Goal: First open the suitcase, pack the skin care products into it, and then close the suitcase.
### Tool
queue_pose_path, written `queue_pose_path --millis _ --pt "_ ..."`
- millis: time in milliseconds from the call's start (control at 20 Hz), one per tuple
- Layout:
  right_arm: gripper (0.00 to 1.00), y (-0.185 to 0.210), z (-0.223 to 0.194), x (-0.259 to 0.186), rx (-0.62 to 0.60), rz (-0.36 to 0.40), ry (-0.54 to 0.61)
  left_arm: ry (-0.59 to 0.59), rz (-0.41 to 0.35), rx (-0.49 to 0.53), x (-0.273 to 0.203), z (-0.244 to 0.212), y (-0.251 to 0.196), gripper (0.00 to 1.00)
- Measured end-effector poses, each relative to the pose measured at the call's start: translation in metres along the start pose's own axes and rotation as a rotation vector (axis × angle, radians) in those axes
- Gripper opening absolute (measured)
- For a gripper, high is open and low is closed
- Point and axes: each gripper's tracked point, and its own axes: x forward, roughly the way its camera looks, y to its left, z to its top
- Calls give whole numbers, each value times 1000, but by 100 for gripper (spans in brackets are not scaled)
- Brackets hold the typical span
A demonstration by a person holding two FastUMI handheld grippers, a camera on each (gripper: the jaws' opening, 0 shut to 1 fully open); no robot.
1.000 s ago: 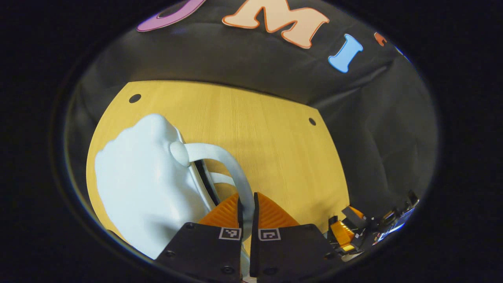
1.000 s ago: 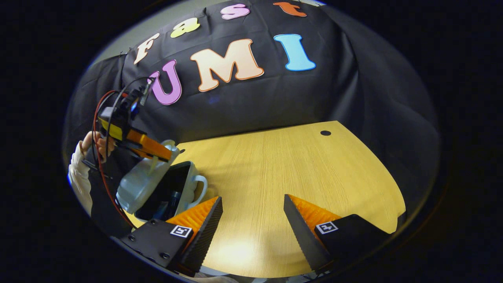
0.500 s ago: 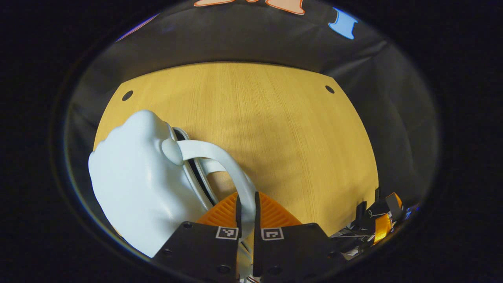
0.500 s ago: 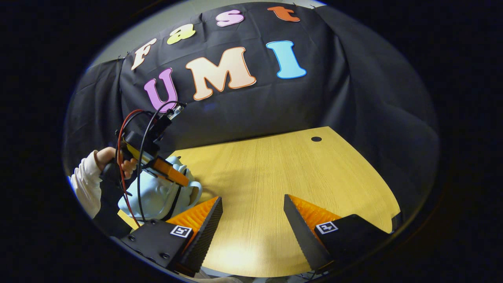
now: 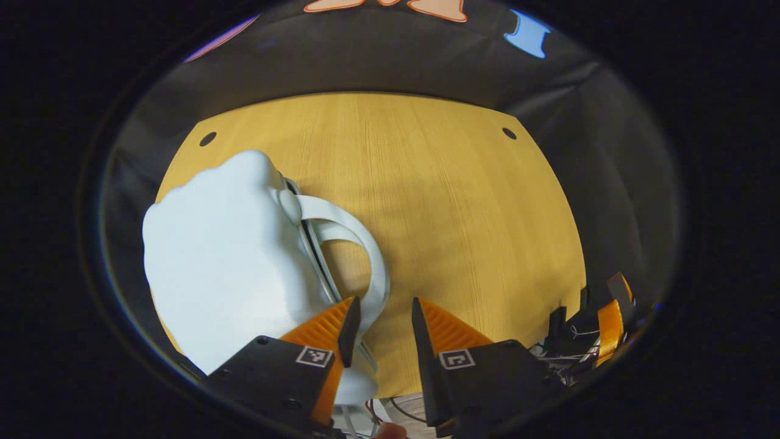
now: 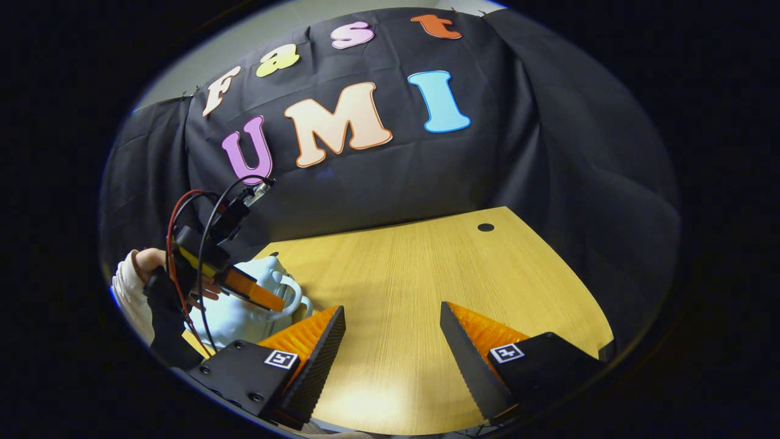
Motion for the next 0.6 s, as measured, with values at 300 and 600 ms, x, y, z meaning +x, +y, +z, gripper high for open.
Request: queue_pose_path --millis 300,600 --pt "98 -4 4 -2 -3 11 -8 -109 19 68 -42 -3 -28 71" --pt "98 -7 16 -6 -20 20 -31 -236 93 48 -75 4 -33 88"
